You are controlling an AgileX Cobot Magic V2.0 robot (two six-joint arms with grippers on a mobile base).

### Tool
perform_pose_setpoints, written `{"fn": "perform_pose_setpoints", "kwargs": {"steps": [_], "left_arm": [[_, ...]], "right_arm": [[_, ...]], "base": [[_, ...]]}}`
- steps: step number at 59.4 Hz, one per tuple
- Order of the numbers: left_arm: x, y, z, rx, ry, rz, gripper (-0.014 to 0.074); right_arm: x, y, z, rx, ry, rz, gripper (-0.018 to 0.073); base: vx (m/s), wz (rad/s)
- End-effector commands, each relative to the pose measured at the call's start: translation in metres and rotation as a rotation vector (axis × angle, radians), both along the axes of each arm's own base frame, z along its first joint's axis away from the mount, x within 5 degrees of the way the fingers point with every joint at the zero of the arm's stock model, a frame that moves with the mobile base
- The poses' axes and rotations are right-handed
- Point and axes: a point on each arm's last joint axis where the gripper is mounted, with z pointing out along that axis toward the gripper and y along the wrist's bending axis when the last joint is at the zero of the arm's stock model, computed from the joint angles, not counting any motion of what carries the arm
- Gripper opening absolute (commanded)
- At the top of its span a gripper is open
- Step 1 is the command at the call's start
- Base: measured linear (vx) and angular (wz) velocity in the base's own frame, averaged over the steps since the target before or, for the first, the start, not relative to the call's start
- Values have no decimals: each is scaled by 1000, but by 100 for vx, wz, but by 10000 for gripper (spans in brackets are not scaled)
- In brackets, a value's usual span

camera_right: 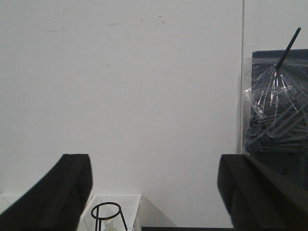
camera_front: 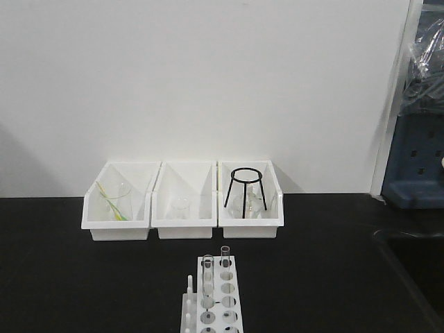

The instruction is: Flip and reinsert test tube from rack

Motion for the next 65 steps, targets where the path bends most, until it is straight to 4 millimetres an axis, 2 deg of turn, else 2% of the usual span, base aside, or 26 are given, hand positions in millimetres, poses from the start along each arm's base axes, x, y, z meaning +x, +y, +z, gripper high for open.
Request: {"fn": "perform_pose_setpoints", "kwargs": {"steps": [1, 6, 11, 15, 20, 28, 35, 49, 57, 65], "left_arm": [[-1, 0, 10, -12, -94, 0, -6], [-1, 0, 10, -12, -94, 0, -6], [-1, 0, 10, -12, -94, 0, -6], [-1, 0, 10, -12, -94, 0, -6], [-1, 0, 10, -12, -94, 0, -6], [-1, 0, 10, -12, -94, 0, -6], [-1, 0, 10, -12, -94, 0, -6], [-1, 0, 10, -12, -94, 0, -6], [-1, 0, 10, -12, -94, 0, -6], [-1, 0, 10, -12, -94, 0, -6]], "right_arm": [[-7, 0, 22, 42, -142, 16, 679], [-2, 1, 18, 87, -106, 34, 666], [11, 12, -1, 78, -39, 87, 635], [21, 26, -25, 34, 9, 155, 606], [34, 53, -67, -36, 77, 284, 564], [42, 94, -129, -96, 145, 493, 524], [54, 120, -164, -107, 156, 622, 512], [91, 146, -210, -33, 142, 710, 510], [113, 160, -218, -44, 129, 746, 509], [130, 171, -219, -57, 102, 775, 509]], "base": [[0, 0], [0, 0], [0, 0], [0, 0], [0, 0], [0, 0], [0, 0], [0, 0], [0, 0], [0, 0]]}}
